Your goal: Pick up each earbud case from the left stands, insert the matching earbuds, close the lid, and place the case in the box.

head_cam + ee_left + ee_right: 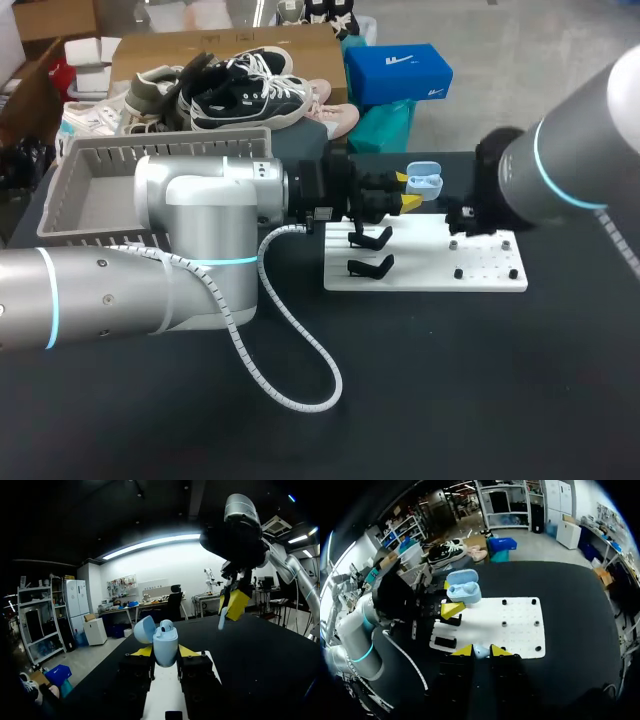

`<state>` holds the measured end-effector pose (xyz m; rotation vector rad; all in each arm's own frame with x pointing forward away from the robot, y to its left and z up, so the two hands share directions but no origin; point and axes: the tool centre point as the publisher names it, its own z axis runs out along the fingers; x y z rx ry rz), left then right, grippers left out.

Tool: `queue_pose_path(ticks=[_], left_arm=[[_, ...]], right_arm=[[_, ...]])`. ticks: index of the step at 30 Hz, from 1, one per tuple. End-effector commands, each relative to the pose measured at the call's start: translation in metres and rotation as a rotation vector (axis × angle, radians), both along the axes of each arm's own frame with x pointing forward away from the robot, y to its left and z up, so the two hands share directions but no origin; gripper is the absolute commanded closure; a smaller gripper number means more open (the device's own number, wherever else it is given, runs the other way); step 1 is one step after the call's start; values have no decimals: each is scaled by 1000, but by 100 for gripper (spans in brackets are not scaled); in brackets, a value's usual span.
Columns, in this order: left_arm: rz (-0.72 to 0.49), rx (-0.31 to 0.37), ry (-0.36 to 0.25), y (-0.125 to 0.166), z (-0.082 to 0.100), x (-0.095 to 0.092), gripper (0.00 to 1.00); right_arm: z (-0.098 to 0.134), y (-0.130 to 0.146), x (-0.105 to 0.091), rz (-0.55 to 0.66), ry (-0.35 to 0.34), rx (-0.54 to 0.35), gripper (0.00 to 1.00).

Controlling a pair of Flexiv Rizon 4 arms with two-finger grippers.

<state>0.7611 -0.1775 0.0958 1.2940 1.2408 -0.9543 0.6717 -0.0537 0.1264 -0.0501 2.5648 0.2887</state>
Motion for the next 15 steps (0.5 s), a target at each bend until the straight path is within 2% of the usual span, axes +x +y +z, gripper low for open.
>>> queue_pose_path(ticks=[1,7,15], left_arm=[[-1,-3,-2,0,-1,1,100],[-1,-3,-2,0,-1,1,100],[-1,-3,-2,0,-1,1,100]], right_arm=[[23,4,19,324,85,-157,100],[43,14,37,414,77,-225,100],[48,23,57,473,72,-249,100]])
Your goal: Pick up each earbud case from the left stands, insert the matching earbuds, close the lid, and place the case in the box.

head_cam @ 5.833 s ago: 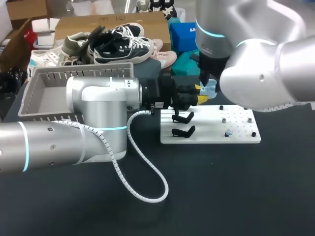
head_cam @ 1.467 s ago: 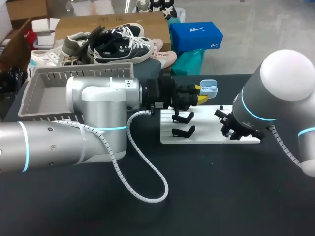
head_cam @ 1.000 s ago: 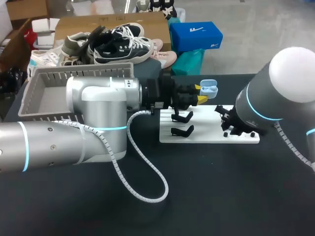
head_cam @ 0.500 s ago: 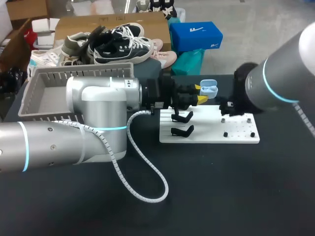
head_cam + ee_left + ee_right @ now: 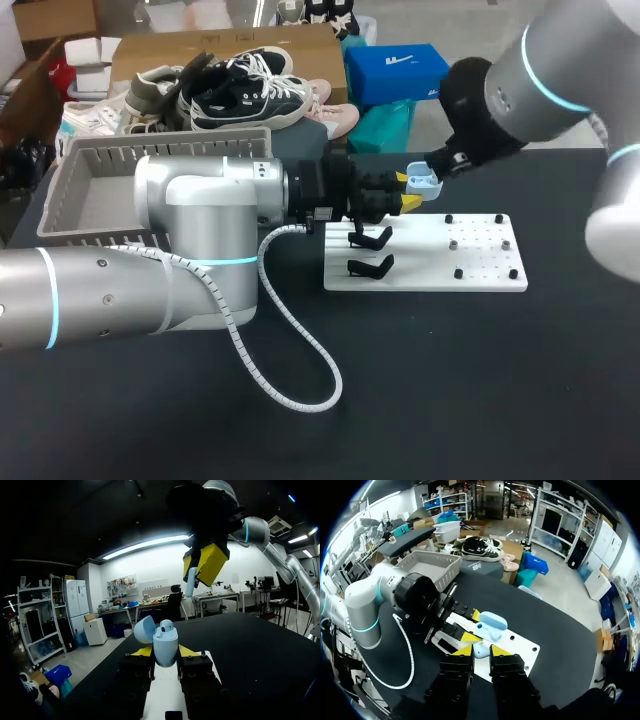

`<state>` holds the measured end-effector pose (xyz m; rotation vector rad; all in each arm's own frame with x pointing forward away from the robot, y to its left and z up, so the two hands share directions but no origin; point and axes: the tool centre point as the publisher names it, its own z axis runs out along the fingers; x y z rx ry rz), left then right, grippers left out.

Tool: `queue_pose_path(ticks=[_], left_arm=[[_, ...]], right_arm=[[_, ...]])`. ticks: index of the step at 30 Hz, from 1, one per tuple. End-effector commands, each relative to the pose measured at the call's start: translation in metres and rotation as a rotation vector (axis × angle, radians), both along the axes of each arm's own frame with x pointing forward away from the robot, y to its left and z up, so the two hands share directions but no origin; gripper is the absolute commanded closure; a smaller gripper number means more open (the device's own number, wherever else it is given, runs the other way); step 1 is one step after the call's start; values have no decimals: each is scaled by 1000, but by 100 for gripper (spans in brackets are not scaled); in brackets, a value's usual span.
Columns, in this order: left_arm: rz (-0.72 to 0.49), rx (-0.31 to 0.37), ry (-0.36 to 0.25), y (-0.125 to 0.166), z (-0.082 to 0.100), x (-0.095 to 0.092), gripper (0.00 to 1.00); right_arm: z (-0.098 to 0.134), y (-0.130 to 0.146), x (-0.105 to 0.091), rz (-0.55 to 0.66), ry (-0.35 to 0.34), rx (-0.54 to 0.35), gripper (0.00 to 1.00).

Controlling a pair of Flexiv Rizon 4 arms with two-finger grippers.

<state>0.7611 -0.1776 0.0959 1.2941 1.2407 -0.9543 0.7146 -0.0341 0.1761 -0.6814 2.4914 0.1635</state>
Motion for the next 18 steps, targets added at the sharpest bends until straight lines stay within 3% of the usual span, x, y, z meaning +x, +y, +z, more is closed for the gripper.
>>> queue_pose_path(ticks=[1,10,18], left_arm=[[-1,-3,-2,0,-1,1,100],[-1,-3,-2,0,-1,1,100],[-1,-3,-2,0,-1,1,100]], right_arm=[[-2,5,16,33,128,-63,100],[-11,8,31,61,144,-84,100],[-19,10,32,75,150,-62,100]])
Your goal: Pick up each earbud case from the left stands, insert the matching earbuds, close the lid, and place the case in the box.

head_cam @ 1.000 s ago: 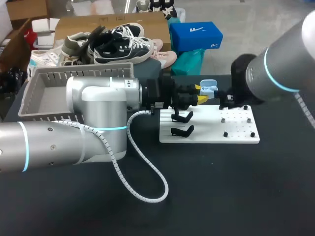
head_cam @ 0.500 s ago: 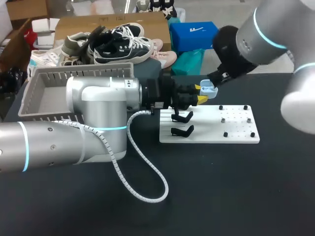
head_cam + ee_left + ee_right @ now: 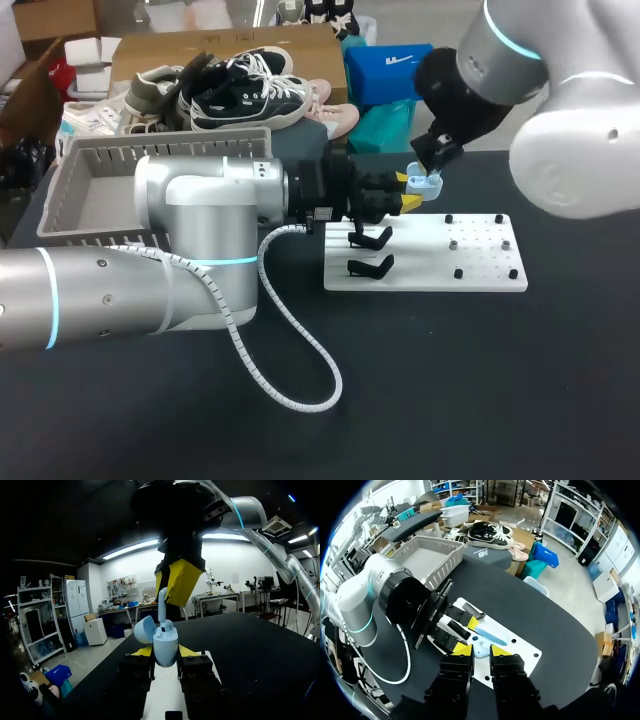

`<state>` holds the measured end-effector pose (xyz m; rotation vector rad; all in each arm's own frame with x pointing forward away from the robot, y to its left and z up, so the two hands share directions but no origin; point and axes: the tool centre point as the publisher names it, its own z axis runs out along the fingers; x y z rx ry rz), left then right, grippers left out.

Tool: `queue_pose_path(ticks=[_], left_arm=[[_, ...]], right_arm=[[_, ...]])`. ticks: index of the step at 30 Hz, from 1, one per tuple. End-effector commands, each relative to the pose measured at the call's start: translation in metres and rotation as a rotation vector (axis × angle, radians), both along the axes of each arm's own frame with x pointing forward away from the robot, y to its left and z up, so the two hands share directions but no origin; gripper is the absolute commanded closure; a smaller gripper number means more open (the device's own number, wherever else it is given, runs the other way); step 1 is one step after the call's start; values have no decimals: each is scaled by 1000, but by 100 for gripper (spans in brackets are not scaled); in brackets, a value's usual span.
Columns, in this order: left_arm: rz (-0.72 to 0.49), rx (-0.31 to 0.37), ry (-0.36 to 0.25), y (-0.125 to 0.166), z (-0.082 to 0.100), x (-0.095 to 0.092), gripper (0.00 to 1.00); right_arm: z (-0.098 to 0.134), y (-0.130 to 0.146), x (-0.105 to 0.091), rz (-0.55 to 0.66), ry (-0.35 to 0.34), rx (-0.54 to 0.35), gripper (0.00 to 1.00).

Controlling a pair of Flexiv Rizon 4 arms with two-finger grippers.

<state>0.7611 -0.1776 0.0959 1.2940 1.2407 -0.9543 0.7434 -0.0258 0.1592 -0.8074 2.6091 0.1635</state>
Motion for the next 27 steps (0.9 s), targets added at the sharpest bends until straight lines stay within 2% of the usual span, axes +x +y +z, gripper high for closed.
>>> queue_pose_path(ticks=[1,27], left_arm=[[-1,-3,-2,0,-1,1,100],[-1,-3,-2,0,-1,1,100]], right_arm=[[-3,2,5,5,19,5,100],[-14,10,1,-5,31,15,100]])
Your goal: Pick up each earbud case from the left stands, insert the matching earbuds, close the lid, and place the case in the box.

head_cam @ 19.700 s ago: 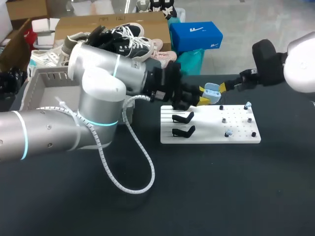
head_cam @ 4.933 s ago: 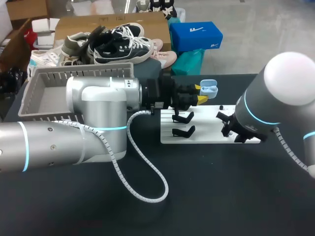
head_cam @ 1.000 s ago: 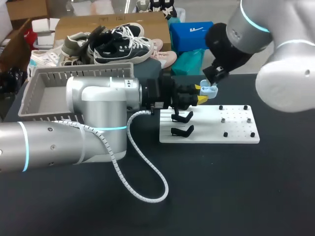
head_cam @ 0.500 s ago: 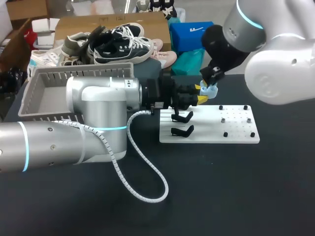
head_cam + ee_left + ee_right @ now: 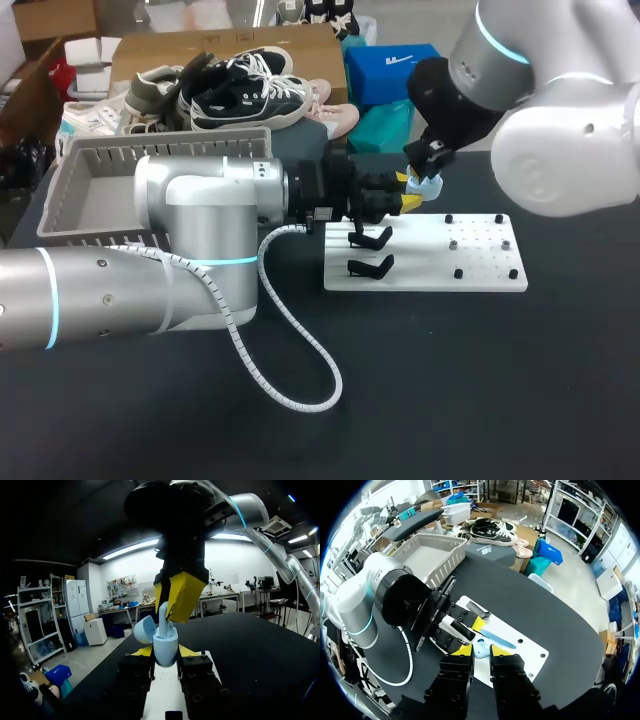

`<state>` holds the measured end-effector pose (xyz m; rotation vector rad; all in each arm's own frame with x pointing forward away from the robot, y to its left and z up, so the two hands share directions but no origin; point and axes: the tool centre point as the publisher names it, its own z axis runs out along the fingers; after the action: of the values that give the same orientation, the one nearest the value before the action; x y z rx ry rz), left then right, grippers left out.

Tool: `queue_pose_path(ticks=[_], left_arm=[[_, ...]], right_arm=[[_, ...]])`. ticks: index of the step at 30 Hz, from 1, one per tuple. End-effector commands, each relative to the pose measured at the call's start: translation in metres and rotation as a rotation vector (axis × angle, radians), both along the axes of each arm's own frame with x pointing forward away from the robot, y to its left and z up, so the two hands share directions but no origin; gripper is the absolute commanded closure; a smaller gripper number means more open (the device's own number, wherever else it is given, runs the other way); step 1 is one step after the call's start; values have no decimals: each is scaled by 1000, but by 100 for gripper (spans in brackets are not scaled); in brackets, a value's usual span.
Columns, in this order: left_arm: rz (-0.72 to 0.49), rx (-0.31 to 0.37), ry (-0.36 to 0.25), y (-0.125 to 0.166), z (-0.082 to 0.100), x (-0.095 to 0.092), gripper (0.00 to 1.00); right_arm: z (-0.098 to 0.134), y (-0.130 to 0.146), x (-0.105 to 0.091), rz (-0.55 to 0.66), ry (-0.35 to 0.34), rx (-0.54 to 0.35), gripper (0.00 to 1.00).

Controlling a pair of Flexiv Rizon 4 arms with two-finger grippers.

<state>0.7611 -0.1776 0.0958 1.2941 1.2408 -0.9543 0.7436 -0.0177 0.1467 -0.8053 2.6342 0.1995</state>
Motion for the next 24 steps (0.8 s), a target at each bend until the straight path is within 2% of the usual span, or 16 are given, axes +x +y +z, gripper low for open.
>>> queue_pose_path(ticks=[1,17,19,24], left_arm=[[-1,-3,-2,0,-1,1,100],[-1,-3,-2,0,-1,1,100],[-1,-3,-2,0,-1,1,100],[-1,-3,-2,0,-1,1,100]], right_arm=[[-2,2,2,-6,0,-2,100],[-6,6,3,-3,10,-2,99],[-6,6,2,-2,8,-1,90],[-5,5,1,-4,7,0,82]])
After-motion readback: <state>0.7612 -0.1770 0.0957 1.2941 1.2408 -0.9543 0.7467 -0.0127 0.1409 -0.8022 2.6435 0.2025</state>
